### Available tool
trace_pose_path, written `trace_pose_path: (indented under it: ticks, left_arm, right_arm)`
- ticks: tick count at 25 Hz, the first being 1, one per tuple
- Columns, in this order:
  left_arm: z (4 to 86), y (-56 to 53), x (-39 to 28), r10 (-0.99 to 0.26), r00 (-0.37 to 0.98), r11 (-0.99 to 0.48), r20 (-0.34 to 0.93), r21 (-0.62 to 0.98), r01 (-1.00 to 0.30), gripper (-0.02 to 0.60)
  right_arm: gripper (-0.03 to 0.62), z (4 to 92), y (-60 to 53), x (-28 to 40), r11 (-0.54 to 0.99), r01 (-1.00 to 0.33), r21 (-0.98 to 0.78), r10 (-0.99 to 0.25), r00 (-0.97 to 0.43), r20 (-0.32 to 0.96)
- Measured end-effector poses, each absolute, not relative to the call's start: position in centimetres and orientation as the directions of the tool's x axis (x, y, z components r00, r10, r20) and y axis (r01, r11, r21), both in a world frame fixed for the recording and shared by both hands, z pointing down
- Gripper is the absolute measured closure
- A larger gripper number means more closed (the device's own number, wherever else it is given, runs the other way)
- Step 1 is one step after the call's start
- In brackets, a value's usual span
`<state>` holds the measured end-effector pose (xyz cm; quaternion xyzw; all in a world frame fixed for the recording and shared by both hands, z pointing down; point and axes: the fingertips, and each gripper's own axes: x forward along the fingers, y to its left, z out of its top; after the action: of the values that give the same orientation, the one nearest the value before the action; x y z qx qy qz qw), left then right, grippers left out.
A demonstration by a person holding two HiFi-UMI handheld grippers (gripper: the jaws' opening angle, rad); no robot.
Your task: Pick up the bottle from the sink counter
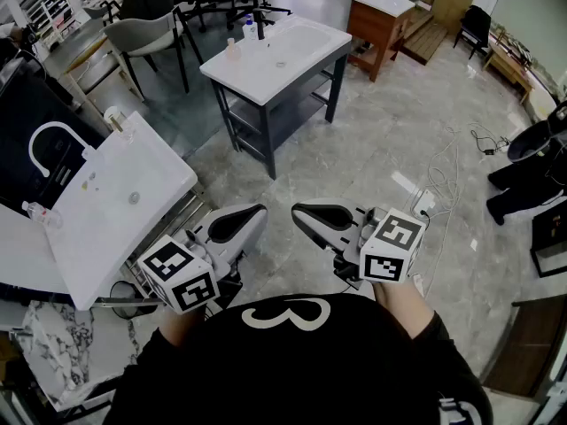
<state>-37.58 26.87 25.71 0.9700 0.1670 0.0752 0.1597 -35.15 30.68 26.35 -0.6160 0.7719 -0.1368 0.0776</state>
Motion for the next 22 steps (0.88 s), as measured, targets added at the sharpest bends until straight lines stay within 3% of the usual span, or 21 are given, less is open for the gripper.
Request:
trace_pose_path:
  ticks: [22]
  left_arm:
    - [27.3, 25.1, -39.4, 0.343, 0.932, -0.894, 0.118, 0.345, 0.286, 0.566]
  right_arm:
    - [0.58, 27.8, 30.3, -36.1, 0.157, -0.918, -0.363, -0.982, -0.183, 0.04]
